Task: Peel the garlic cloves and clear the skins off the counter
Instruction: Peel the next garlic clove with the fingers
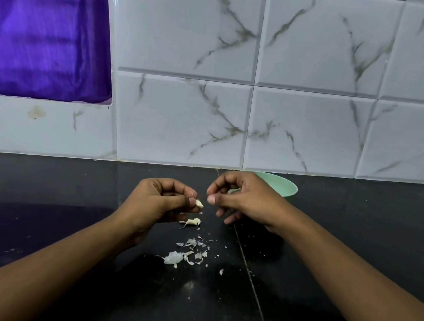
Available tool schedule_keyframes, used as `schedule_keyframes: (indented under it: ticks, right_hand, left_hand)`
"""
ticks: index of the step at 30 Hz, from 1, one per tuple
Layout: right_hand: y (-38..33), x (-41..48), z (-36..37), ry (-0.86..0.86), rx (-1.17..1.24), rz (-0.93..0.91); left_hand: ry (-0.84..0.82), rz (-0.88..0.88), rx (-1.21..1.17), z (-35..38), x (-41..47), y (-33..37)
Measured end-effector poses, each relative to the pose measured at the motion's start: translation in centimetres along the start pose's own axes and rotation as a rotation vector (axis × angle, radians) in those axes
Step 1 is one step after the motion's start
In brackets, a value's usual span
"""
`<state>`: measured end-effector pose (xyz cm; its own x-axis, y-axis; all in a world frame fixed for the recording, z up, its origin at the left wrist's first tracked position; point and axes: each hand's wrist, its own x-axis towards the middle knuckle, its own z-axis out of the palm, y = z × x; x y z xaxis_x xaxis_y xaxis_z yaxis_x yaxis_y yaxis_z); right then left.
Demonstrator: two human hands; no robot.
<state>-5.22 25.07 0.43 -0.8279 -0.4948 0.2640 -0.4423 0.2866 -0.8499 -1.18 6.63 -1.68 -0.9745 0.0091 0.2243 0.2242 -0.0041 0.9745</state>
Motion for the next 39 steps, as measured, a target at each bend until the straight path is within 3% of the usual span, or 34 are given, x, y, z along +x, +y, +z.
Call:
schedule_keyframes:
  ticks: [4,17,23,30,39]
  right_hand:
    - [0.2,0.2,0.9,-0.068,-0.003,-0.041]
    - [0.3,0.1,1.6,0.139,-0.107,-0.376]
    - [0.4,0.4,1.5,0.141,0.059,-0.297]
    - [0.3,0.3,1.5,0.050,0.238,-0.221]
    - [0.6,0.4,1.7,0.091,0.362,-0.207]
  left_hand:
    - [0.026,0.073,0.028,0.1,0.0,0.0]
    - [0.055,0.191,0.101,-0.1,-0.1,0.0]
    - [0.038,0.258,0.196,-0.1,-0.3,0.2]
    - [0.004,0.128,0.054,0.1,-0.2,0.1]
    - [-0.020,0.109,-0.022,0.2,-0.2,0.2]
